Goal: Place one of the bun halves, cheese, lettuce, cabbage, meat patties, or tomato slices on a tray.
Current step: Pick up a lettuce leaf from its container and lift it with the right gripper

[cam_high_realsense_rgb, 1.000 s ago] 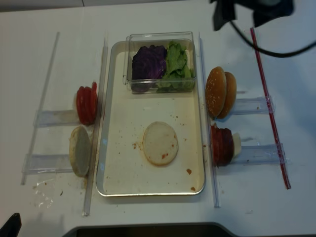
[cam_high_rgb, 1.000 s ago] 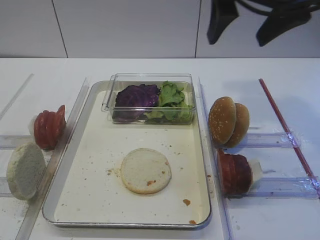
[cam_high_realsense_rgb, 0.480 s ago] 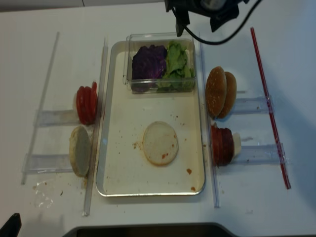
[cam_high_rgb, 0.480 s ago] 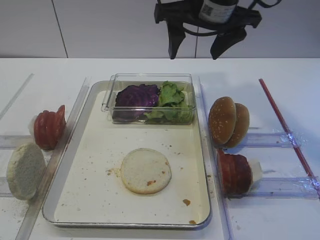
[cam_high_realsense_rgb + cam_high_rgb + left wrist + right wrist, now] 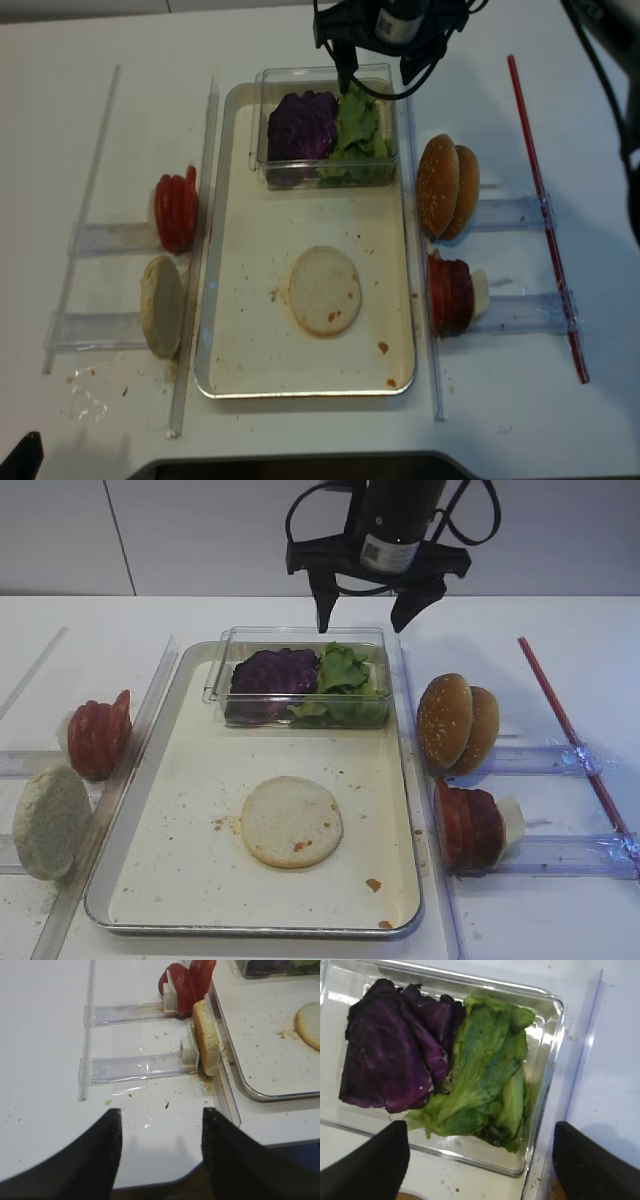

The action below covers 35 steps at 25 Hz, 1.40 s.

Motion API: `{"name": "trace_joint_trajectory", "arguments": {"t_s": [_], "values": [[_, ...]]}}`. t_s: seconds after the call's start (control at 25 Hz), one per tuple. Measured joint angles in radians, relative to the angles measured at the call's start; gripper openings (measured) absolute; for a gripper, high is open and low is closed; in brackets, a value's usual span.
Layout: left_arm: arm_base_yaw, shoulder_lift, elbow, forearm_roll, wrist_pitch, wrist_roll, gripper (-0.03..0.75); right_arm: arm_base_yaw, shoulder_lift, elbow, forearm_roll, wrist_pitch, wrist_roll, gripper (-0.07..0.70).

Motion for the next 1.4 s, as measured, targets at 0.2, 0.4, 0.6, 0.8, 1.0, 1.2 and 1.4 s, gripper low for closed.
{"name": "trace_joint_trajectory", "arguments": {"t_s": [0.2,0.4,0.6,0.8,1.0,1.2,1.4], "values": [[0.0,0.0,0.0,0.0,0.0,0.0,0.347,0.0,0.091,-0.07,0.0,-0.002,0.0,0.603],[0.0,0.0,0.0,0.0,0.0,0.0,0.347,0.0,0.143,-0.089,0.0,-0.004,0.0,0.603],[0.0,0.0,0.0,0.0,0.0,0.0,0.347,0.0,0.168,-0.094,0.006,-0.006,0.0,0.603],[0.0,0.0,0.0,0.0,0.0,0.0,0.347,0.0,0.182,-0.094,0.01,-0.008,0.0,0.601],[0.0,0.0,0.0,0.0,0.0,0.0,0.347,0.0,0.182,-0.094,0.01,-0.008,0.0,0.565],[0.0,0.0,0.0,0.0,0.0,0.0,0.347,0.0,0.182,-0.094,0.01,-0.008,0.007,0.549],[0.0,0.0,0.0,0.0,0.0,0.0,0.347,0.0,0.182,-0.104,0.039,-0.008,0.022,0.549]]}}
